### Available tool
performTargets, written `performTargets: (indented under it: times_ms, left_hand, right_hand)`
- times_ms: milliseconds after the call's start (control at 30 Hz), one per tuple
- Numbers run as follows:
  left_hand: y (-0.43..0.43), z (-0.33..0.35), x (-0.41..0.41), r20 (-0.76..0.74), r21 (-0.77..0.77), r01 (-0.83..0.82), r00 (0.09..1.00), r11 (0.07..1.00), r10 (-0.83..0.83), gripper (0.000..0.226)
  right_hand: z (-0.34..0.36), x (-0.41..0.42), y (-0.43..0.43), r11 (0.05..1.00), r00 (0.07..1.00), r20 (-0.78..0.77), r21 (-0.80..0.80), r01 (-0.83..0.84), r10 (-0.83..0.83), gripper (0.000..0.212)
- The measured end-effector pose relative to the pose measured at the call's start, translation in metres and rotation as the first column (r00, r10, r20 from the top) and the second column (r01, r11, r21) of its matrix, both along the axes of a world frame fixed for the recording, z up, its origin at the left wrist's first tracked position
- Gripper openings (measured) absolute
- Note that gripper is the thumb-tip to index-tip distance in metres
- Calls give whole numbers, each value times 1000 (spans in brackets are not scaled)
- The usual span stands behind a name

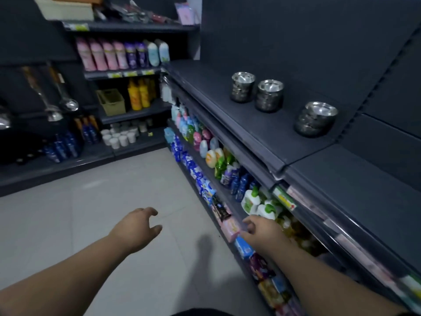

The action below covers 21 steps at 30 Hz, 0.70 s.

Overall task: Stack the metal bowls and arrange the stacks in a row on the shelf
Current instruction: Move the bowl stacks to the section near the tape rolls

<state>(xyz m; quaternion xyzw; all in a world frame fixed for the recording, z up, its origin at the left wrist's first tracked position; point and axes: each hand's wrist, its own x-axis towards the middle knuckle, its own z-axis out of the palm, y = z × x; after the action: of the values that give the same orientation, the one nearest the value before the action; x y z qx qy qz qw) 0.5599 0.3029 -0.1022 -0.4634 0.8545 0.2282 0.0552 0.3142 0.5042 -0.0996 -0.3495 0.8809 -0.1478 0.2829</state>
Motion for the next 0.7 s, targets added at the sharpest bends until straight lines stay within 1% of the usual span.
performTargets:
  times_ms: [133,233,400,500,600,700]
  left_hand:
    - [-54,-4,21,10,27,-77,997,997,77,49]
    - [-87,-9,16,16,53,-99,995,994,98,48]
    - [-150,-12,-29,16,52,-87,996,995,86,47]
    - [-196,-3,-82,-21,6,-70,997,998,70,49]
    - [-245,13,-145,-84,-19,-53,995,998,51,53]
    - [-286,31,-207,-153,-51,-26,988,998,18,55]
  right_hand:
    - [5,8,-66,999,998,51,29,-26,24,37]
    - [0,-2,-108,998,994,94,7,-55,54,41]
    - [-9,-38,-177,987,989,26,70,-148,147,46]
    - [-6,-81,-228,990,990,-10,-3,-138,138,50]
    - [13,-135,-282,987,997,-5,-144,-75,75,55]
    - [37,-185,-326,978,998,-37,-199,-64,58,50]
